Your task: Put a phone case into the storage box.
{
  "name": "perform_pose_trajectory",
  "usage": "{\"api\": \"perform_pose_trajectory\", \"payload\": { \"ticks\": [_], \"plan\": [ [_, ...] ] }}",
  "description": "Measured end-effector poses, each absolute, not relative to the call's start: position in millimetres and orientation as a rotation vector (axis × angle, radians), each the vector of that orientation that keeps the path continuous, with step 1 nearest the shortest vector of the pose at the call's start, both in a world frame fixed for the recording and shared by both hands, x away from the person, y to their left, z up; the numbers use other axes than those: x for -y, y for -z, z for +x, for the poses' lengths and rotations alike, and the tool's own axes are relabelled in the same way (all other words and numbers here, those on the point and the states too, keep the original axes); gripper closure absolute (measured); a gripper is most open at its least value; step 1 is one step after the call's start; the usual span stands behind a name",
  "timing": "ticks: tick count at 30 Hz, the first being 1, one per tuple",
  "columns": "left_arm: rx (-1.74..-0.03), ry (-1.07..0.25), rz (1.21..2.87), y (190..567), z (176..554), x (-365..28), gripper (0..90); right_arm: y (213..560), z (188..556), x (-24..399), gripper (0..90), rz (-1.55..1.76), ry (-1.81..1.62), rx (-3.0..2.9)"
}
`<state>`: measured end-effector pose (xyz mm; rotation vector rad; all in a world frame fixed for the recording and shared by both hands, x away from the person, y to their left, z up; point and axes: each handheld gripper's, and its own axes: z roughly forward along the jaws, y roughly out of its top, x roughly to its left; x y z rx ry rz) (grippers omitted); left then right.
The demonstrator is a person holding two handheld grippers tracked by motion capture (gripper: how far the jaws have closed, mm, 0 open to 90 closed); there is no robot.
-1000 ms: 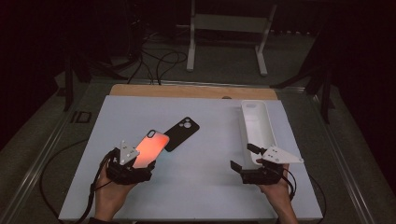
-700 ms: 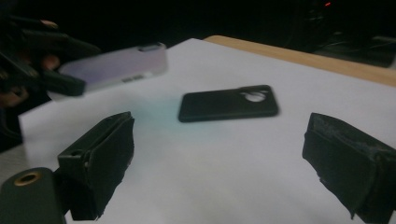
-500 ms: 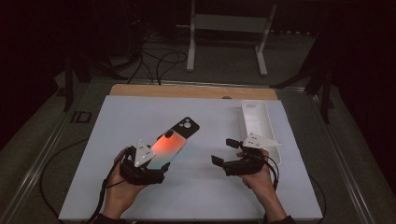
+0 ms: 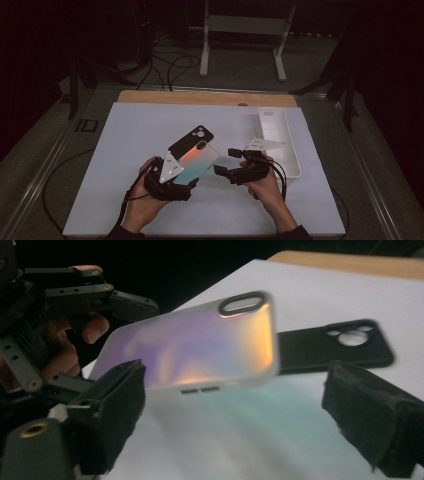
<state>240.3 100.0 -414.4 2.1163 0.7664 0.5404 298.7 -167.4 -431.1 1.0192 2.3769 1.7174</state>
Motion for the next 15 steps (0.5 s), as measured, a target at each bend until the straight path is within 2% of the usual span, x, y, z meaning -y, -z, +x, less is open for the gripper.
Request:
{"api": "perform_pose_trajectory", "payload": {
  "ticks": [8,14,15],
  "plan": [
    [-0.725,-0.526,2.094,414,238,-91,16.8,437,305,161,14.9,1.086,-1.784,-2.460],
    [-0.720,-0.497,2.117,418,239,-83,16.8,437,305,162,28.7,1.156,-1.809,-2.459],
    [-0.720,-0.497,2.117,418,239,-83,16.8,437,305,162,28.7,1.156,-1.809,-2.459]
  ]
}}
